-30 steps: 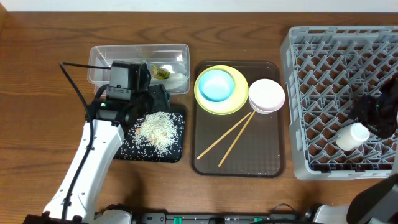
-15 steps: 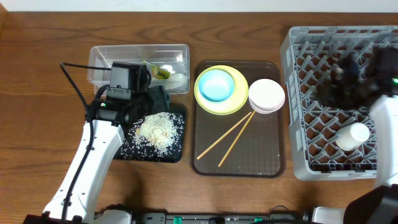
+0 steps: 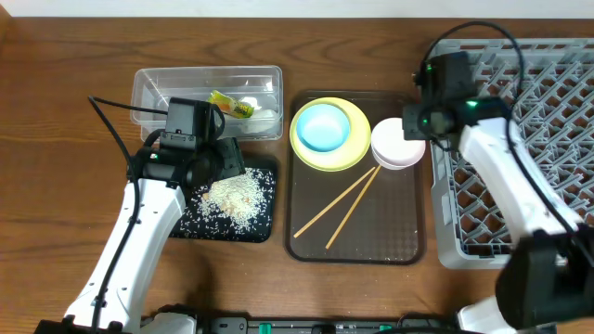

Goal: Sort waste into correct bins and load items into the dishwasher rack
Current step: 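Reach the right gripper to the pink bowl and grasp it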

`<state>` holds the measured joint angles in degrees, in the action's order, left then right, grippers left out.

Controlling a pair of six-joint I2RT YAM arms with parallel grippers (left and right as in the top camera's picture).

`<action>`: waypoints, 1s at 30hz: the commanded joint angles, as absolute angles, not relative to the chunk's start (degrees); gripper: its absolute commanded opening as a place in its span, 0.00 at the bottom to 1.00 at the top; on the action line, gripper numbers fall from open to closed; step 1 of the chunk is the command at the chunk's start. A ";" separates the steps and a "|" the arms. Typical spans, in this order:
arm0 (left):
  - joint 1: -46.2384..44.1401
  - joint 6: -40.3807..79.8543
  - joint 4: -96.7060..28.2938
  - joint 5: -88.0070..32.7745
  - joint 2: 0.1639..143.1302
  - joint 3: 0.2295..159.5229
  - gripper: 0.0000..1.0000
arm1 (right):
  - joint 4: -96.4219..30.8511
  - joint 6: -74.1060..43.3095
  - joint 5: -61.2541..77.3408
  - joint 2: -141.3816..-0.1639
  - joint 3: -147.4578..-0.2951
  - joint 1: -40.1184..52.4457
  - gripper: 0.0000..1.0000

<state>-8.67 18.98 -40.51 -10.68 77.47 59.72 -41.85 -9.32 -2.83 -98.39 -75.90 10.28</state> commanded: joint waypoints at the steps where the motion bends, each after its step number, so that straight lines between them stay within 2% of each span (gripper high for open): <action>1: -8.43 17.80 -40.71 -9.56 76.73 59.96 0.56 | -40.53 -13.32 -9.85 -101.91 -76.16 10.90 0.45; 8: -8.43 17.82 -40.71 -9.58 76.73 59.96 0.57 | -39.03 -13.30 -9.41 -107.96 -76.16 10.81 0.44; 14: -8.43 17.82 -40.73 -9.58 76.73 59.96 0.57 | -40.95 -14.61 -9.67 -111.28 -76.16 10.79 0.29; 17: -8.43 17.82 -40.71 -9.56 76.73 59.96 0.57 | -41.52 -15.51 -9.65 -111.66 -76.16 10.72 0.16; 22: -8.43 17.82 -40.71 -9.58 76.73 59.96 0.57 | -41.63 -15.90 -9.61 -111.55 -76.16 10.07 0.01; 30: -8.43 17.82 -40.71 -9.58 76.73 59.96 0.57 | -42.41 -15.64 -8.75 -106.32 -77.54 7.40 0.01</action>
<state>-8.67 18.98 -40.51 -10.28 77.47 59.72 -42.24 -15.51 -8.01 -109.78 -76.14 9.06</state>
